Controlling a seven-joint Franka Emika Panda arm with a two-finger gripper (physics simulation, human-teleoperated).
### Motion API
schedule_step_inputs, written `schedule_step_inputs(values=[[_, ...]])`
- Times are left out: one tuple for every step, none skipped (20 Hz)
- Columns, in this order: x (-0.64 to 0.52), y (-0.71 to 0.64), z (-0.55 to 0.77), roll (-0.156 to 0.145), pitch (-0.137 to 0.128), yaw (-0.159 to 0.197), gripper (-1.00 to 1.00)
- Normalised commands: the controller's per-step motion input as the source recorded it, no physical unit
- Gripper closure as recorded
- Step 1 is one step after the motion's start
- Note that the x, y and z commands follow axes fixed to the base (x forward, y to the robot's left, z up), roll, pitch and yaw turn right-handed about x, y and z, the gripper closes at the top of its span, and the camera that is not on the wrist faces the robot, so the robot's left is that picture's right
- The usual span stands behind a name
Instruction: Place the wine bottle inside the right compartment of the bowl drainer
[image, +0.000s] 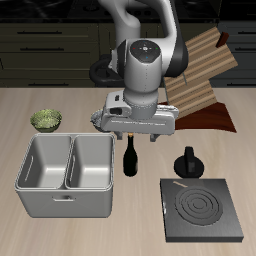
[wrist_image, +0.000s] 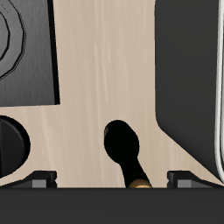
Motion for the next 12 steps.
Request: schedule_step_inputs(values=[[0.02,-0.1,-0.18,-0.026,0.031,-0.024,-1.0],[-0.02,0.03,-0.09,0.0,0.011,0.002,-1.0],[0.0,-0.02,-0.14,0.002,0.024,-0.013,-1.0],[0.01,-0.1,-0.19,-0.019,0.022,-0.007,-1.0],[0.0,-0.13,-0.18,-0.005,0.042,-0.072,-1.0],[-0.06,0.04,-0.13,0.042,0.03,-0.032,-1.0],[0.06,-0.12,-0.28,-0.034,0.079,-0.044,-1.0],[-0.21,-0.02,-0.19,0.046,0.026,-0.025,1.0],[-0.07,0.03,0.0,0.012,-0.001,-0.008,1.0],[-0.09,-0.05,-0.09,-0.004,-0.004,0.014,1.0],[-0.06,-0.02,-0.02,0.011,0.016,-0.041,1.0],[-0.07,-0.01,0.01,0.009,-0.006,-0.002,1.0]])
